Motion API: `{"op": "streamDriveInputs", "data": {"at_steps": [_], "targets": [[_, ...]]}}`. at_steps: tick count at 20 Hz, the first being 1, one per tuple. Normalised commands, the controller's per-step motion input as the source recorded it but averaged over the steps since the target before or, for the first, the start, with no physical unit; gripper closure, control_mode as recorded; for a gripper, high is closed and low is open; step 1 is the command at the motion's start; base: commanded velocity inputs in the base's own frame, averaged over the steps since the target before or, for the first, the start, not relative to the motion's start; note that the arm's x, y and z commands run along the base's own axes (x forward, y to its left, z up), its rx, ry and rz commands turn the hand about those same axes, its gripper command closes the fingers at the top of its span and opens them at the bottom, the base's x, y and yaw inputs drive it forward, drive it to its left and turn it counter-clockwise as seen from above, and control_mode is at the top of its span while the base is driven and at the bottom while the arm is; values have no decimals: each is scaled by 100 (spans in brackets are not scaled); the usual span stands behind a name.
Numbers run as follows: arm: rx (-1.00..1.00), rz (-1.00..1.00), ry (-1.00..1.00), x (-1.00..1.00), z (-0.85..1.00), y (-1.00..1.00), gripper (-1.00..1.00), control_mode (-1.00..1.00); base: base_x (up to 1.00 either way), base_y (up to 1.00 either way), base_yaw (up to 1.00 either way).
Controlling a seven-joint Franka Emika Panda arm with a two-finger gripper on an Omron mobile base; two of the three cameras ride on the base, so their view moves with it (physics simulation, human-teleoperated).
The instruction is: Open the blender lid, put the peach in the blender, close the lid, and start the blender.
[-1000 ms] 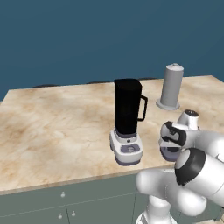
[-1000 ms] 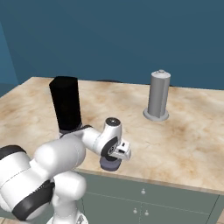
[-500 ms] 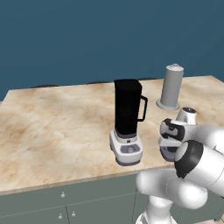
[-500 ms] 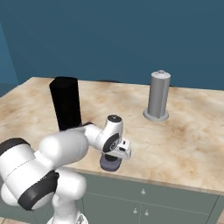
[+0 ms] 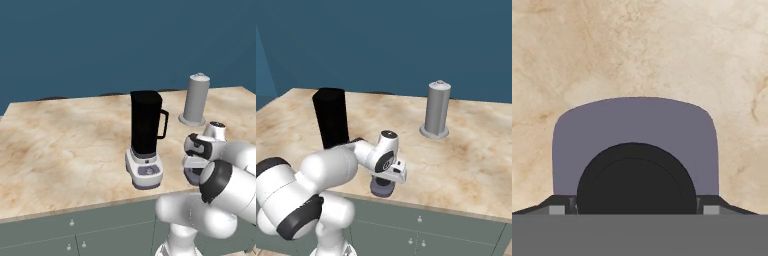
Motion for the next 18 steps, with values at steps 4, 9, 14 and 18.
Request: {"op": "streamDriveInputs", "data": {"at_steps": [4, 9, 14, 18], "targets": [[0, 0, -3, -31, 0, 17, 100, -100, 0, 0, 0], [0, 0, -7, -28, 17, 3, 100, -100, 0, 0, 0], [0, 0, -15, -5, 84, 0, 100, -100, 0, 0, 0], [0, 0, -15, -1, 97, 0, 100, -100, 0, 0, 0]]}}
